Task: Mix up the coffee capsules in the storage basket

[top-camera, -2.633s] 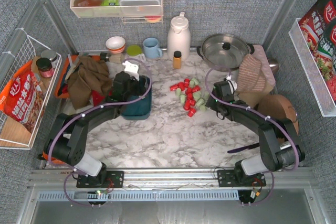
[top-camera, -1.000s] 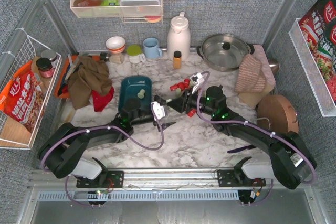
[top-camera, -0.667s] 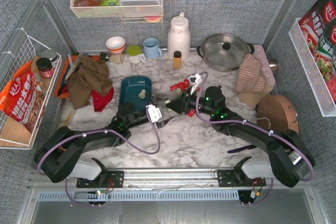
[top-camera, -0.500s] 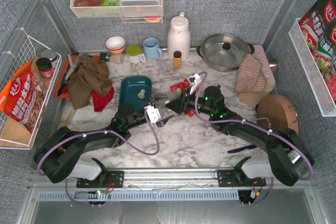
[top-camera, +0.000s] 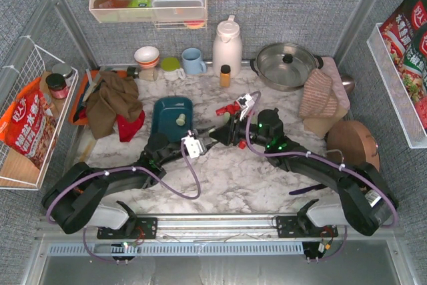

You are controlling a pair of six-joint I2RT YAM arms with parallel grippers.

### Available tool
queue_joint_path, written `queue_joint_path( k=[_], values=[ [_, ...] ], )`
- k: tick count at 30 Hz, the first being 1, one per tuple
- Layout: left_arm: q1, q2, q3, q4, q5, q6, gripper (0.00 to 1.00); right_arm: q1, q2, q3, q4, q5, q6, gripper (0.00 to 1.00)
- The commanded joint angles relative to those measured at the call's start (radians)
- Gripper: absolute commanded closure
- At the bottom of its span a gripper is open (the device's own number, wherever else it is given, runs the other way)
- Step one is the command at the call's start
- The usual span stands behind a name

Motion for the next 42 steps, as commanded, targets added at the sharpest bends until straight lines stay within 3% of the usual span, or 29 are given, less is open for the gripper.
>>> queue_joint_path(
  k=[1, 4, 8, 14, 25, 31, 38, 42],
  values=[
    [0.001, 0.001, 0.014, -0.022, -0.027, 0.019, 0.61, 0.002, -0.028, 0.009, -0.02, 0.023, -0.035, 0.6],
    [0.002, 0.004, 0.018, -0.029, -0.15, -0.017, 0.62, 0.0, -0.077, 0.004, -0.087, 0.107, -0.076, 0.51],
    [0.017, 0.027, 0.059, -0.111, -0.35, -0.045, 0.61, 0.0, -0.134, 0.002, -0.226, 0.338, -0.129, 0.49],
    [0.104, 0.098, 0.167, -0.284, -0.566, -0.203, 0.62, -0.02, -0.014, 0.18, -0.719, 0.836, -0.05, 0.49],
    [0.248, 0.279, 0.393, -0.654, -0.664, -0.484, 0.56, -0.032, 0.284, 0.385, -0.967, 0.816, 0.191, 0.49],
    [0.289, 0.336, 0.439, -0.71, -0.667, -0.571, 0.34, -0.026, 0.332, 0.376, -0.945, 0.767, 0.246, 0.49],
    [0.294, 0.266, 0.403, -0.637, -0.682, -0.548, 0.04, -0.017, 0.342, 0.366, -0.949, 0.791, 0.274, 0.5],
    [0.293, 0.211, 0.371, -0.572, -0.642, -0.515, 0.01, -0.016, 0.366, 0.367, -0.942, 0.79, 0.281, 0.5]
  ],
)
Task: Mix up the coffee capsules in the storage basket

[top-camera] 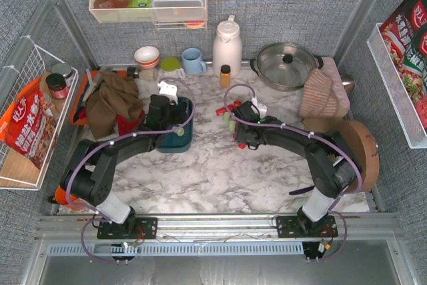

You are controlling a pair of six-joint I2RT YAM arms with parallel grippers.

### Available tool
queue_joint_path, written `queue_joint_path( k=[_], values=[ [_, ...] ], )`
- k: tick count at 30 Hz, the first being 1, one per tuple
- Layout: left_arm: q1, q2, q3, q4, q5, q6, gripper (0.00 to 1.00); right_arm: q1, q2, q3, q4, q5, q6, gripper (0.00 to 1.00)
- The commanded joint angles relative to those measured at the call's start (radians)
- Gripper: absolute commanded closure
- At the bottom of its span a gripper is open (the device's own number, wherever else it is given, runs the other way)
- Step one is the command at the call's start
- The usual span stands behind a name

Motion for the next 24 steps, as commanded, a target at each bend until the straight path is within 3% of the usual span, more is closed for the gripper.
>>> queue_joint_path(
  k=[1, 4, 12, 17, 24],
  values=[
    [0.0, -0.053, -0.037, 0.116, 0.046, 0.041, 0.01, 0.002, 0.027, 0.0, 0.001, 0.015, 0.025, 0.51],
    [-0.002, -0.088, -0.07, 0.172, 0.069, 0.055, 0.01, 0.003, 0.052, 0.003, 0.004, 0.016, 0.026, 0.61],
    [-0.009, -0.147, -0.133, 0.31, 0.183, 0.083, 0.01, 0.004, 0.086, 0.012, 0.012, 0.026, 0.003, 0.63],
    [-0.023, -0.161, -0.156, 0.363, 0.352, 0.139, 0.01, 0.004, 0.07, 0.012, 0.046, -0.023, -0.071, 0.7],
    [-0.102, -0.182, -0.228, 0.425, 0.634, 0.368, 0.01, 0.013, -0.182, -0.187, 0.38, -0.226, -0.262, 0.73]
  ],
)
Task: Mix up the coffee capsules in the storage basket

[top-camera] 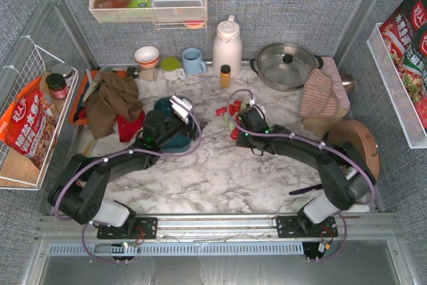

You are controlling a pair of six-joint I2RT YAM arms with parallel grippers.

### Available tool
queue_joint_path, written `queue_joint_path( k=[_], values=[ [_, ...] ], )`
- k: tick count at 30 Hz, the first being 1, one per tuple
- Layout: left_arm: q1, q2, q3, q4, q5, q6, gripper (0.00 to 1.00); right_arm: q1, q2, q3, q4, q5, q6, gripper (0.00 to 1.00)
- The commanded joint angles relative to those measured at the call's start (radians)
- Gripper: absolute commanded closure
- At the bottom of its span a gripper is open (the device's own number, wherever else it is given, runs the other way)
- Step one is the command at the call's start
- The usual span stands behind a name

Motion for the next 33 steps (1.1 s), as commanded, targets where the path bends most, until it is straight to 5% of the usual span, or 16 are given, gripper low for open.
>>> queue_joint_path(
  k=[1, 7, 13, 26, 33],
  values=[
    [-0.049, -0.019, -0.041, 0.072, 0.243, 0.206, 0.01, 0.01, -0.159, -0.11, 0.293, -0.183, -0.163, 0.73],
    [-0.126, -0.033, -0.109, 0.082, 0.389, 0.407, 0.01, 0.012, -0.369, -0.27, 0.577, -0.349, -0.223, 0.73],
    [-0.178, -0.017, -0.121, 0.095, 0.441, 0.459, 0.01, 0.016, -0.382, -0.292, 0.71, -0.514, -0.181, 0.73],
    [-0.215, -0.035, -0.132, 0.144, 0.106, 0.443, 0.01, 0.045, -0.311, -0.278, 0.811, -0.627, -0.141, 0.73],
    [-0.215, -0.049, -0.162, 0.22, 0.114, 0.44, 0.01, 0.045, -0.353, -0.265, 0.7, -0.539, -0.187, 0.73]
  ],
)
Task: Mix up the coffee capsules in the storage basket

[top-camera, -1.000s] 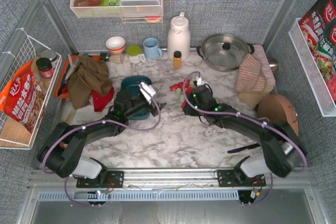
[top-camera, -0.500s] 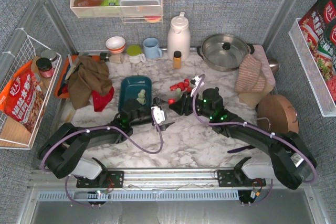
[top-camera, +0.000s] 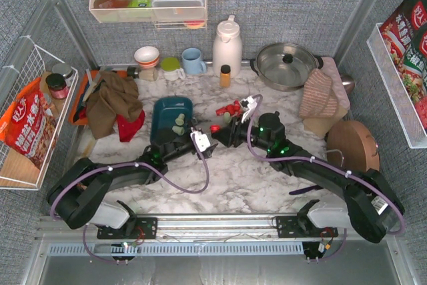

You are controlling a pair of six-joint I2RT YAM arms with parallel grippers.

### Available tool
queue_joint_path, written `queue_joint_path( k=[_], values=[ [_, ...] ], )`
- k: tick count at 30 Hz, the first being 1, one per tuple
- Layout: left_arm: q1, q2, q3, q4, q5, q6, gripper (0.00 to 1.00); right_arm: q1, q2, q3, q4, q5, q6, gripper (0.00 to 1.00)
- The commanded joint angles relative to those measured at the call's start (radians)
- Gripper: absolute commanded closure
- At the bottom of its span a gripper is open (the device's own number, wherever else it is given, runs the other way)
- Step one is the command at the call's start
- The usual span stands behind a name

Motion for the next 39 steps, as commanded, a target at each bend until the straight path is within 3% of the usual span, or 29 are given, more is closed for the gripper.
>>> queue_joint_path(
  k=[1, 13, 24, 28, 33, 39],
  values=[
    [0.0, -0.021, -0.039, 0.134, 0.013, 0.002, 0.01, 0.001, 0.004, 0.034, -0.067, 0.038, -0.04, 0.73],
    [-0.003, -0.046, -0.086, 0.237, 0.156, 0.004, 0.03, 0.005, 0.103, 0.081, -0.046, -0.031, 0.019, 0.73],
    [-0.008, -0.045, -0.081, 0.2, 0.1, 0.051, 0.44, 0.004, 0.095, 0.08, -0.049, -0.032, 0.015, 0.71],
    [-0.008, -0.047, -0.074, 0.181, 0.028, 0.049, 0.53, 0.004, 0.091, 0.087, -0.08, -0.011, 0.005, 0.55],
    [0.001, -0.036, -0.045, 0.142, -0.185, -0.031, 0.56, 0.006, 0.026, 0.084, -0.184, 0.128, -0.058, 0.39],
    [0.076, 0.023, 0.048, 0.021, -0.367, -0.186, 0.56, 0.003, -0.014, 0.11, -0.404, 0.471, -0.103, 0.38]
  ],
)
